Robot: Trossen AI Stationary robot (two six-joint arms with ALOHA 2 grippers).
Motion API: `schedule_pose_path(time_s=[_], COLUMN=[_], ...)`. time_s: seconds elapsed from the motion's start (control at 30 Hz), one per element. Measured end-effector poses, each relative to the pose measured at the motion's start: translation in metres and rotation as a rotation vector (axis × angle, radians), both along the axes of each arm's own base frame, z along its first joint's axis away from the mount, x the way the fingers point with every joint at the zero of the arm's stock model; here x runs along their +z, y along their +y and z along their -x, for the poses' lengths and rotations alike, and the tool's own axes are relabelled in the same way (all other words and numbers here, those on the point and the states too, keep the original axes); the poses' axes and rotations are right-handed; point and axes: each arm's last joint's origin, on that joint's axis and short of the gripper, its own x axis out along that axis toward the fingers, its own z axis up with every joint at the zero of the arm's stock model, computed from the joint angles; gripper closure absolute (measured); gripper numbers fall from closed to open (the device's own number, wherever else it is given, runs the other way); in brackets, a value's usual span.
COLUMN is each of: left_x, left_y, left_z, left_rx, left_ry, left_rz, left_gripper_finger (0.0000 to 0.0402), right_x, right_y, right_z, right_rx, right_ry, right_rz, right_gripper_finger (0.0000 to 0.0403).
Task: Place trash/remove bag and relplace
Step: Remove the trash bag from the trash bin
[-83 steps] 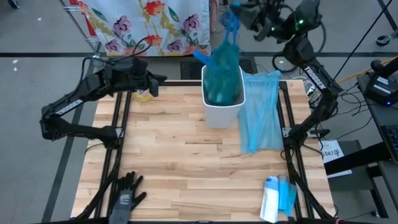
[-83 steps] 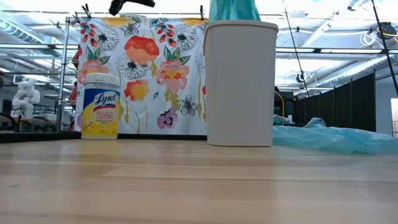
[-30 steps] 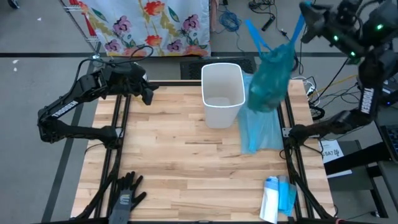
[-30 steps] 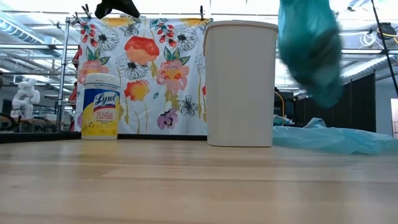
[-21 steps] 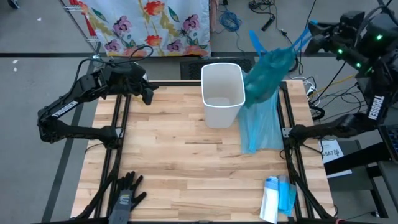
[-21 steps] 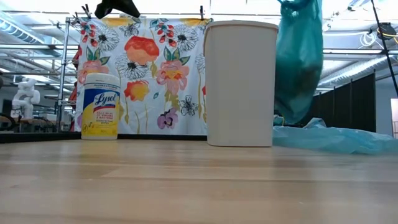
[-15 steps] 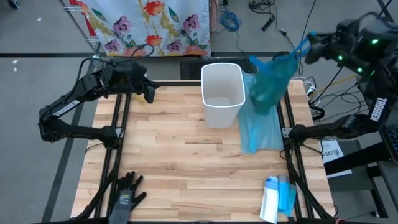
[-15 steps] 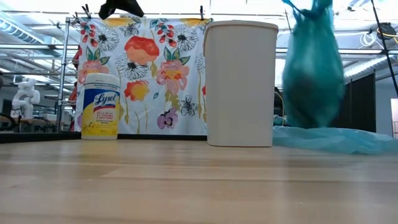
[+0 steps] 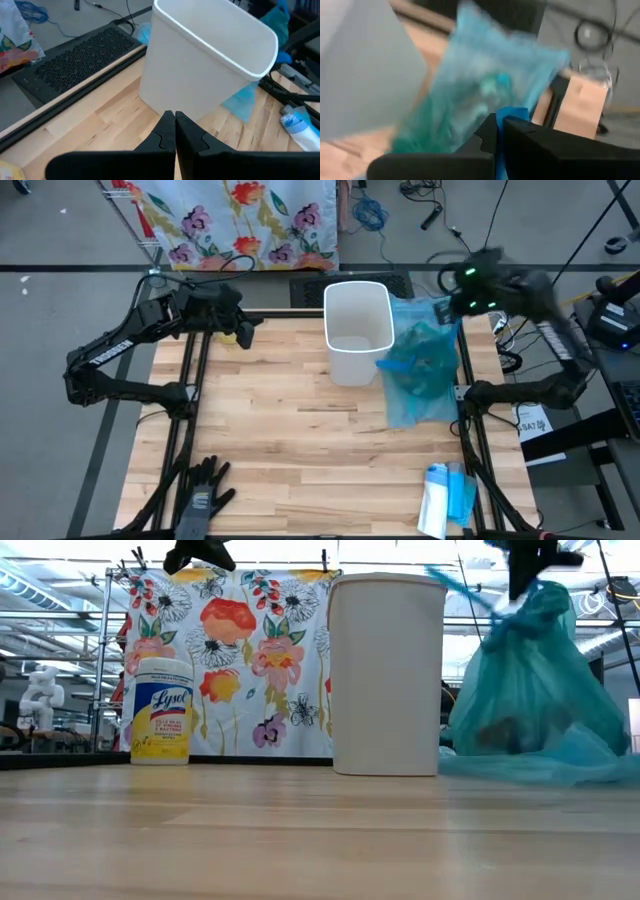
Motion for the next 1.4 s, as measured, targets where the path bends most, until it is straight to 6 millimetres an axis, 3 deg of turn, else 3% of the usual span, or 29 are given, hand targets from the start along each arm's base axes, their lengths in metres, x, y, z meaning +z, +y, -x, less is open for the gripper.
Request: schedule_pose_path(time_s=[0.17,0.47,0.57,0.67,0.8,0.97,1.17,1.4], left_x=[-0.012,-0.023,-0.027,-0.027,-0.027,-0.027,-0.027,-0.027], left_y=[0.001,0.0,0.001,0.0,0.0,0.0,0.0,0.0], left_z=[-0.002,-0.004,-0.005,-0.005,-0.005,-0.005,-0.005,-0.005], left_rx=[-0.002,-0.007,-0.008,-0.018,-0.024,-0.017,-0.017,-0.014], left_ry=[0.041,0.075,0.086,0.085,0.078,0.072,0.072,0.07], left_rz=[0.021,0.039,0.045,0.054,0.063,0.079,0.08,0.084], left_gripper_finger=[0.0401,0.0401,0.0401,0.0401,0.0401,0.0401,0.0401,0.0401], right_x=[-0.065,-0.179,-0.205,-0.218,-0.215,-0.191,-0.142,-0.073], right_y=[-0.007,-0.004,-0.001,0.003,0.004,0.001,0.001,0.007], right_z=[-0.009,-0.022,-0.02,-0.016,-0.017,-0.02,-0.02,-0.013], right_rx=[-0.018,0.09,0.075,0.045,0.051,0.077,0.101,0.171], right_ry=[0.066,-0.072,-0.087,-0.066,-0.087,-0.177,-0.252,-0.302], right_rz=[-0.169,-0.531,-0.574,-0.614,-0.615,-0.567,-0.482,-0.331], right_gripper_finger=[0.0403,0.0402,0.0392,0.0368,0.0322,0.0266,0.0228,0.0224])
